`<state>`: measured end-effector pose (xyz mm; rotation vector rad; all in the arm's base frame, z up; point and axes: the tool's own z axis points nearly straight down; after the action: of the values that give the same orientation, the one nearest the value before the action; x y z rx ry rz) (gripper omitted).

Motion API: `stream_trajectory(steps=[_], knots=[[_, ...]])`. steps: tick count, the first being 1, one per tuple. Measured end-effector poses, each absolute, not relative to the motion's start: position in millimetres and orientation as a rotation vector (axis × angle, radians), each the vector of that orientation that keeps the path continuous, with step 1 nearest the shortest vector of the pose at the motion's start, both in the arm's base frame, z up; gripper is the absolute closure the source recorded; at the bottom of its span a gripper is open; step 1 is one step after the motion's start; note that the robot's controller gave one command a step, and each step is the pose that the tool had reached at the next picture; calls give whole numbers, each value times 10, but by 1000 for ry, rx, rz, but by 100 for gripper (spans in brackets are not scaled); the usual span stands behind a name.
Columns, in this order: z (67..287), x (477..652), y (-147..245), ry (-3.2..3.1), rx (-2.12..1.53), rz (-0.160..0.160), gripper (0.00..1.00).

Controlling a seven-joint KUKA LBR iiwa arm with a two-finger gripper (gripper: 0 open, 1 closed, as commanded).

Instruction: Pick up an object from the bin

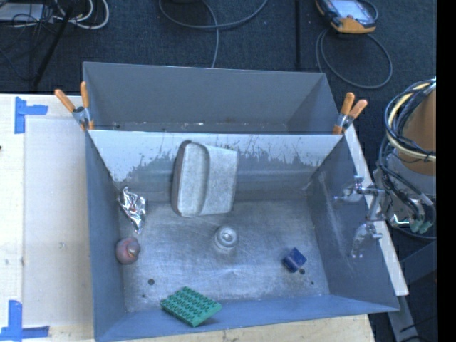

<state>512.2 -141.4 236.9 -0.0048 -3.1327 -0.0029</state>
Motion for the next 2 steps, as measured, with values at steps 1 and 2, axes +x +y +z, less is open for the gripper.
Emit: stream_trajectory(steps=[1, 2], knots=[[815, 4828, -675, -3130, 96, -6, 0], [854, 4851, -690, -3137, 101, -1, 100]])
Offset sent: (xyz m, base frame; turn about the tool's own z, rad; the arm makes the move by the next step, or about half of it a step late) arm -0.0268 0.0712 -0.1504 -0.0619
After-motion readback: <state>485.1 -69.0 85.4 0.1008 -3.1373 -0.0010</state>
